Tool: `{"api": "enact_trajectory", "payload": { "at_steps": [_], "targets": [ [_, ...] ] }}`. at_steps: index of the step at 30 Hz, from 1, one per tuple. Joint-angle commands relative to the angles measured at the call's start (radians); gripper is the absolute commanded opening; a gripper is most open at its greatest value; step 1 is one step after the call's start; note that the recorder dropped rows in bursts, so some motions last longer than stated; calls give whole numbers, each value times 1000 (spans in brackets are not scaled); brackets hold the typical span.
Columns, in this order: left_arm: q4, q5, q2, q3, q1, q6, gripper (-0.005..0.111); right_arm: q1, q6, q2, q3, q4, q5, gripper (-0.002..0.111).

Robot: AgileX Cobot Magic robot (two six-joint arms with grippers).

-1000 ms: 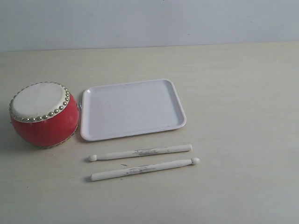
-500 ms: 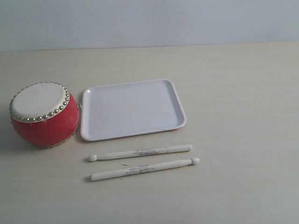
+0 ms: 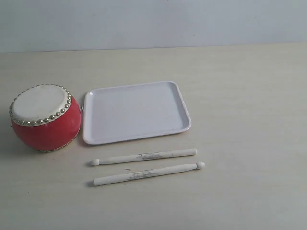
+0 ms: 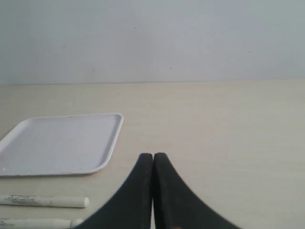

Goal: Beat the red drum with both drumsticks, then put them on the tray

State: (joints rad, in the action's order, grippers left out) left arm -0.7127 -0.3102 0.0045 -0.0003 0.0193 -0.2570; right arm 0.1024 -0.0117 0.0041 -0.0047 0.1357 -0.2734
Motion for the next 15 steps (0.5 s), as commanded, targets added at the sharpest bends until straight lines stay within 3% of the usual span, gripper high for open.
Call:
{"api": "enact_trajectory", "payload": {
  "at_steps": [1, 4, 7, 10, 15],
  "targets": [
    [289, -25, -5, -1, 2, -277, 0, -6, -2, -4, 5, -2, 5, 0],
    [625, -119, -5, -25, 2, -498, 0, -6, -2, -4, 5, -2, 5, 0],
    [926, -364, -5, -35, 2, -596, 0, -6, 4, -4, 5, -2, 5, 0],
    [1098, -504, 11, -69, 2, -634, 0, -6, 4, -4, 5, -2, 5, 0],
    [1186, -524, 95, -138, 2, -749, 0, -6, 4, -4, 5, -2, 5, 0]
  ]
}}
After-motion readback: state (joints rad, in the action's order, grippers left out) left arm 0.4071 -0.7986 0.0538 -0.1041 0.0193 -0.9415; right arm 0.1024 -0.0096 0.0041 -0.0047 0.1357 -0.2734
